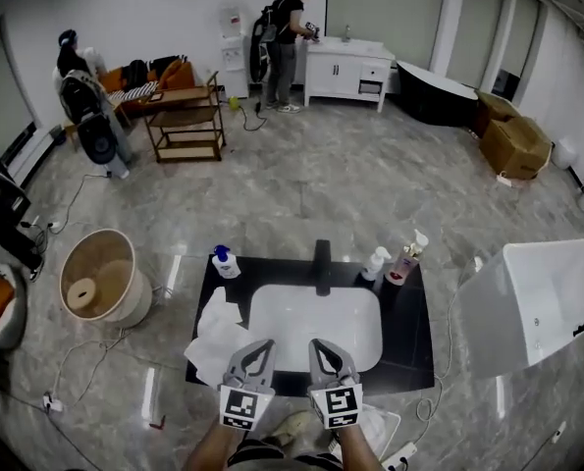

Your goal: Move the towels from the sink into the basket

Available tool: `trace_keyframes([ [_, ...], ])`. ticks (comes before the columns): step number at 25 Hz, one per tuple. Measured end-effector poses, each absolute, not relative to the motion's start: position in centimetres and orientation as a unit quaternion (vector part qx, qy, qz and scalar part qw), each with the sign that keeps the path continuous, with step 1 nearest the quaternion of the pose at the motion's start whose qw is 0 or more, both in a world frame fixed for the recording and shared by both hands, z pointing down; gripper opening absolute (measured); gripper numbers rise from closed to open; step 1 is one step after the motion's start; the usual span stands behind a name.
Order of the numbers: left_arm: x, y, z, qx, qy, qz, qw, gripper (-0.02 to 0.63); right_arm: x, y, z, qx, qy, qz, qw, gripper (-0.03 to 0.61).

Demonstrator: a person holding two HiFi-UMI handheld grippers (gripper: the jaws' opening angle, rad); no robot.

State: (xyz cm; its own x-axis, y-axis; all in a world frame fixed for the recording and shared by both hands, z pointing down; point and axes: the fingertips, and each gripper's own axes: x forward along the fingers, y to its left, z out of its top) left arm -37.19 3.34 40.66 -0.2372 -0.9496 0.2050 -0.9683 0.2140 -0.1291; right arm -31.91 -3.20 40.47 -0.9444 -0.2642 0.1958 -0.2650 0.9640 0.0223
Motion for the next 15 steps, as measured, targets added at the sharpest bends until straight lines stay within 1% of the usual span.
trace_keyframes([
  [6, -41.7, 9.2, 43.3, 0.552, -0.822, 0.12, 0.072, 0.009, -37.8, 2.7, 43.1, 0.039, -0.993, 0.001, 0.112, 0.0],
  [15, -45.3, 16.7, 47.8, 0.47, -0.867, 0.121, 0.116, 0.009, -42.7, 9.5, 48.8, -0.065, -0.987, 0.019, 0.147, 0.0],
])
